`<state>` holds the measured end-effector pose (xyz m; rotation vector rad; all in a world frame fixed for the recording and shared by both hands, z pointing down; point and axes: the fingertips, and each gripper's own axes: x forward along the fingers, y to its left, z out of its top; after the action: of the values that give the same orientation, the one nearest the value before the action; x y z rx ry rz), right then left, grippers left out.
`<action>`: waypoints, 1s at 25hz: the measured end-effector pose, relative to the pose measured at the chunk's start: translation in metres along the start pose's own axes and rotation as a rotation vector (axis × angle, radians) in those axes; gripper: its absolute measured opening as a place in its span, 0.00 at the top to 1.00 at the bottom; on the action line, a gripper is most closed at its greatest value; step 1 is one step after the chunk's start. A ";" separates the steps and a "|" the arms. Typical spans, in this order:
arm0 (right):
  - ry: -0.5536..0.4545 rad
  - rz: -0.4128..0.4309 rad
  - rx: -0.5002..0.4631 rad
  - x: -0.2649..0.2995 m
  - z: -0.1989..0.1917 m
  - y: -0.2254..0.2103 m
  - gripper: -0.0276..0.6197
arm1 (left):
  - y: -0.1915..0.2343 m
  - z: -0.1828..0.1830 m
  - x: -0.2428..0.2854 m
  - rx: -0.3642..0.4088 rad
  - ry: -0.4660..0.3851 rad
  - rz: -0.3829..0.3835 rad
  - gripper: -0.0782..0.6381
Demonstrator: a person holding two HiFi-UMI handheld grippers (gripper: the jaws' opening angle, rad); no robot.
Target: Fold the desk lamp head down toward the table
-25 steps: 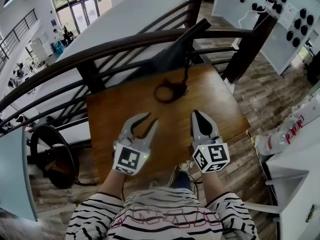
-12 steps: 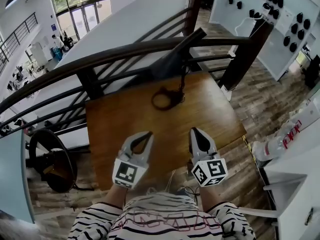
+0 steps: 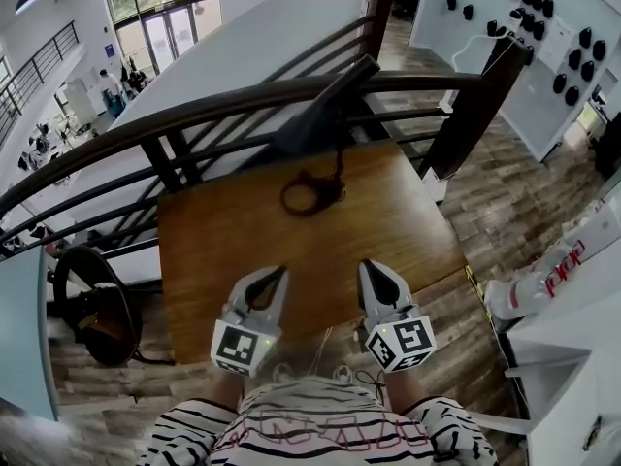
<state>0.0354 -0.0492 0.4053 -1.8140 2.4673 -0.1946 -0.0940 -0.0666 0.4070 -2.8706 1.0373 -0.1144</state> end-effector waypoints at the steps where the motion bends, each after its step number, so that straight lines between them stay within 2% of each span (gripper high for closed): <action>1: 0.002 0.008 0.000 -0.003 0.000 -0.003 0.95 | -0.005 0.000 0.002 -0.006 0.002 0.005 0.89; 8: 0.036 0.064 -0.007 -0.019 -0.002 -0.016 0.95 | -0.032 0.004 0.010 -0.030 0.022 0.023 0.89; 17: 0.037 0.088 0.012 -0.030 -0.001 -0.029 0.95 | -0.051 0.007 0.018 -0.051 0.031 0.039 0.89; 25: 0.043 0.097 0.018 -0.033 -0.004 -0.028 0.96 | -0.057 0.004 0.017 -0.023 0.052 0.052 0.89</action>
<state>0.0708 -0.0258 0.4129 -1.6965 2.5665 -0.2520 -0.0450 -0.0336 0.4096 -2.8735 1.1284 -0.1760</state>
